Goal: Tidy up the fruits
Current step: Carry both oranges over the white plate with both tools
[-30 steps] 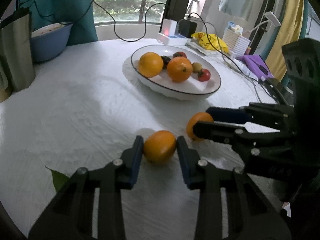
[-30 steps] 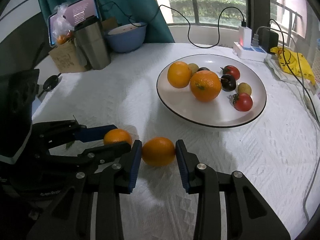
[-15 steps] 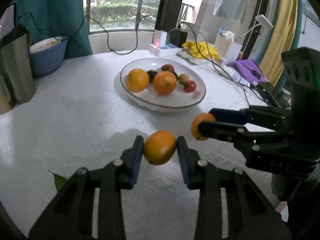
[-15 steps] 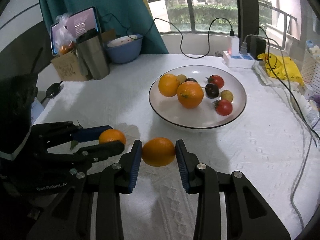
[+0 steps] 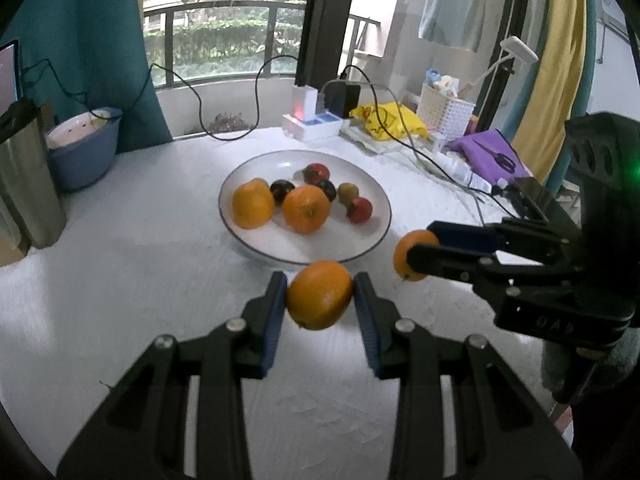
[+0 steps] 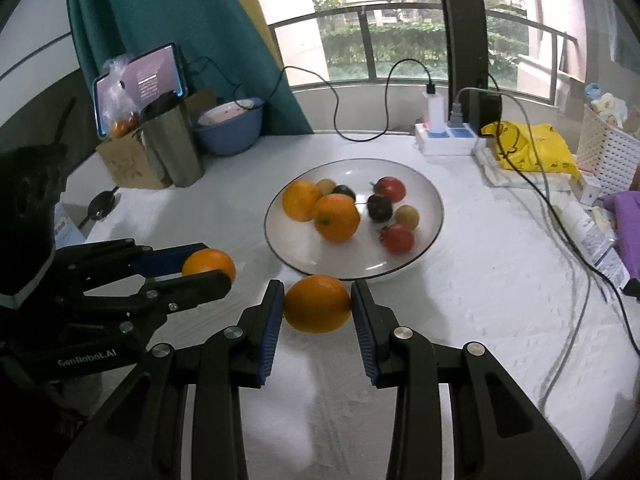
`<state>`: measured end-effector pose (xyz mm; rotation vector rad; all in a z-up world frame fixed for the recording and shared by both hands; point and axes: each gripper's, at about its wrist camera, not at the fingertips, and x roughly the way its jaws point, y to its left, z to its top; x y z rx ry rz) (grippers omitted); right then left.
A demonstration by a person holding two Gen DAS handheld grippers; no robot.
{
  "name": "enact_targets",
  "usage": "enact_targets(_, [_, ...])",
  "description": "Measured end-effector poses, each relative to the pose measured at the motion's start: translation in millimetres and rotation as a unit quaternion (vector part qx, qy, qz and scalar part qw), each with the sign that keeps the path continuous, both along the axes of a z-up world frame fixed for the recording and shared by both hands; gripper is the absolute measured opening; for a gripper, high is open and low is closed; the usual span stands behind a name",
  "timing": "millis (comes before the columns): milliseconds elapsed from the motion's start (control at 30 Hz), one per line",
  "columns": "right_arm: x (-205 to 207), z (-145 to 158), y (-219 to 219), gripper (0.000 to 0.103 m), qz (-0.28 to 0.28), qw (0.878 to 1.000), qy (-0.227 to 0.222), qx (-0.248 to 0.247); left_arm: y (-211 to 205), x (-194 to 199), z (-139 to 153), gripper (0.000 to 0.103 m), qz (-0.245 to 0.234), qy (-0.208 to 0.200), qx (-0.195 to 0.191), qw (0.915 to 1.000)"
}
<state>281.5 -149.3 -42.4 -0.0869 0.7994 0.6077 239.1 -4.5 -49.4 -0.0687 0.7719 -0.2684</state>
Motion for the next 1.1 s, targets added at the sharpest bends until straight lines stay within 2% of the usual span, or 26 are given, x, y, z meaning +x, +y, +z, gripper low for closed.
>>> enact_targets(333, [23, 1, -8, 0.037, -0.006, 1.000, 0.001, 0.005, -5, 26, -1, 0.035, -0.001, 0.005, 0.000, 1.0000])
enact_targets(867, [66, -15, 1, 0.037, -0.002, 1.000, 0.017, 0.004, -4, 74, -21, 0.035, -0.001, 0.029, -0.004, 0.9996])
enact_targets(1100, [69, -19, -2, 0.037, -0.011, 1.000, 0.025, 0.002, -2, 77, -20, 0.035, -0.005, 0.028, -0.011, 0.9995])
